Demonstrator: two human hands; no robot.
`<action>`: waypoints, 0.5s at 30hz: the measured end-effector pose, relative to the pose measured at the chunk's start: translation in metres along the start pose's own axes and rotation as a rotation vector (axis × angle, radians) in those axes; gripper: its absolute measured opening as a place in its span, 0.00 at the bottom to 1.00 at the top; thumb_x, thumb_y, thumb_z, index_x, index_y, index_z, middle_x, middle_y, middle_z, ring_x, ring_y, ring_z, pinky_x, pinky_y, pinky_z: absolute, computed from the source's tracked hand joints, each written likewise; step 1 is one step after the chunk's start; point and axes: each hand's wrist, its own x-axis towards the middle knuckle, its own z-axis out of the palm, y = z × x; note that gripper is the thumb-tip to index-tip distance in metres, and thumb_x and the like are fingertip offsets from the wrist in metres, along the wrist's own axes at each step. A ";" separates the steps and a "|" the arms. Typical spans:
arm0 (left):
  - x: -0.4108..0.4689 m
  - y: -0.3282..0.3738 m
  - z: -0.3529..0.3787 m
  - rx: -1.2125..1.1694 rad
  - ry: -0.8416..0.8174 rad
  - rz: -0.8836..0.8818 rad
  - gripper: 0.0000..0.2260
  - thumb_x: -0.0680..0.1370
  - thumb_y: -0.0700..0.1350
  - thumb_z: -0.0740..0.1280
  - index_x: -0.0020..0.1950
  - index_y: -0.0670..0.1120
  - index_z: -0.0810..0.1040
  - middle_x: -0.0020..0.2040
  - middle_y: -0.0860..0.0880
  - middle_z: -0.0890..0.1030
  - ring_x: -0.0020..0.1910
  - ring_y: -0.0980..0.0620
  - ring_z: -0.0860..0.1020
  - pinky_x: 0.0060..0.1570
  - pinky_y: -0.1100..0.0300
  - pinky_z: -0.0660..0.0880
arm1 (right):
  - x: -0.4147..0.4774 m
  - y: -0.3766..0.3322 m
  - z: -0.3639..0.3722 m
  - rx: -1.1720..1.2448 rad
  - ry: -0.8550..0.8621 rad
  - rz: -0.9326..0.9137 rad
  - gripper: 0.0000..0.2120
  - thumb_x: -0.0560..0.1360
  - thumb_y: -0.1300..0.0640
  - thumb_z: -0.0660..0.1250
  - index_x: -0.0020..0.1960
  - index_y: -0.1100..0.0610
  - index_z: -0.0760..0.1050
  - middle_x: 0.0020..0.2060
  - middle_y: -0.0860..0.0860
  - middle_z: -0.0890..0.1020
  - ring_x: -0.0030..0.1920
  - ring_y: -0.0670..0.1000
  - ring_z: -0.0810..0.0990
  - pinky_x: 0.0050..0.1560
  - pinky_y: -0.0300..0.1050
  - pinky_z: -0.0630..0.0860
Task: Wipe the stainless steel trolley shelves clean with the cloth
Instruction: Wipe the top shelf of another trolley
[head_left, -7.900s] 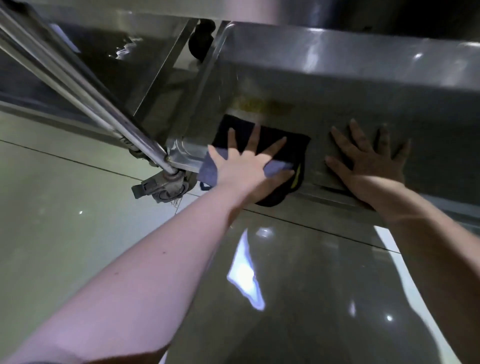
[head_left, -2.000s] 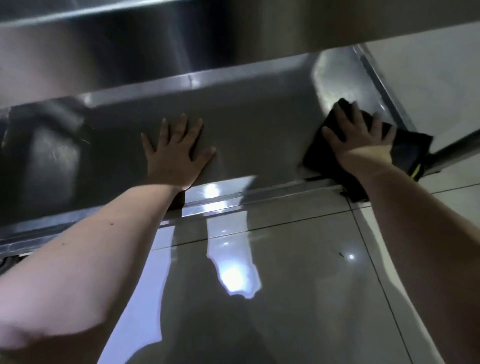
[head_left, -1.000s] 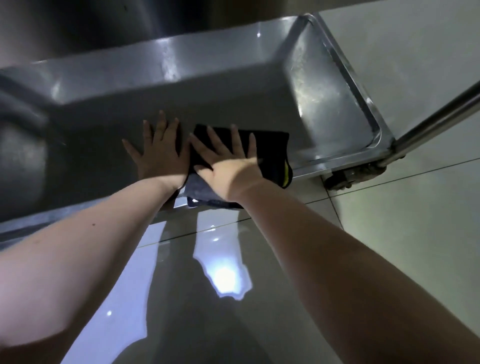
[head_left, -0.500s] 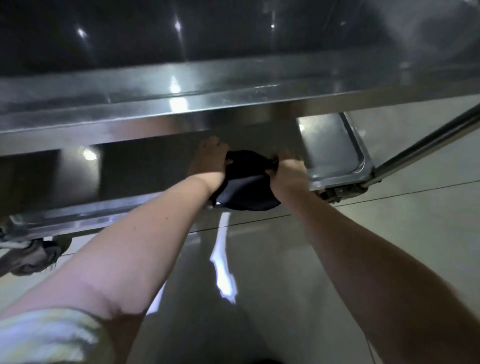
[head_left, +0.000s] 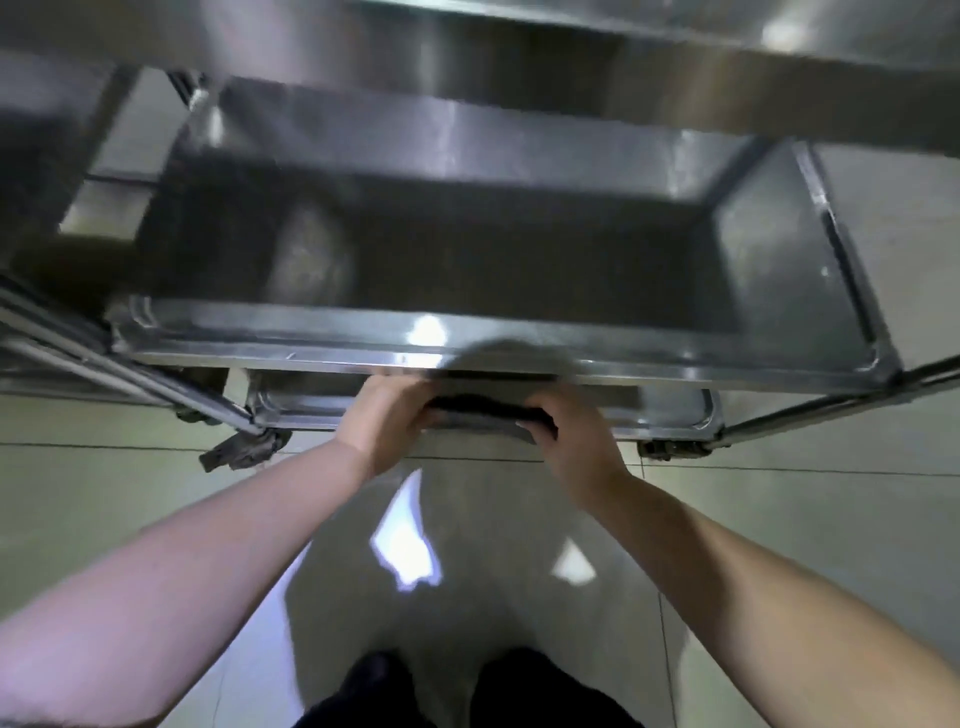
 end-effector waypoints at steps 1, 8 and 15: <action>-0.016 0.008 -0.023 -0.092 0.036 -0.015 0.08 0.76 0.37 0.69 0.53 0.44 0.84 0.45 0.44 0.84 0.45 0.41 0.81 0.46 0.53 0.75 | -0.003 -0.021 -0.016 0.004 -0.006 -0.018 0.07 0.75 0.61 0.71 0.53 0.56 0.81 0.46 0.50 0.79 0.47 0.50 0.75 0.46 0.37 0.64; -0.094 0.058 -0.210 -0.116 0.197 -0.100 0.06 0.77 0.41 0.68 0.48 0.47 0.84 0.42 0.48 0.83 0.44 0.43 0.79 0.44 0.54 0.74 | -0.017 -0.182 -0.135 0.069 -0.048 -0.176 0.08 0.73 0.63 0.73 0.52 0.58 0.81 0.45 0.48 0.79 0.48 0.52 0.77 0.51 0.40 0.69; -0.156 0.118 -0.436 0.128 0.297 0.016 0.05 0.75 0.39 0.72 0.50 0.42 0.83 0.43 0.45 0.83 0.42 0.41 0.81 0.44 0.48 0.78 | -0.024 -0.351 -0.262 0.093 -0.033 -0.368 0.08 0.70 0.68 0.72 0.45 0.58 0.81 0.40 0.48 0.79 0.44 0.51 0.77 0.46 0.29 0.65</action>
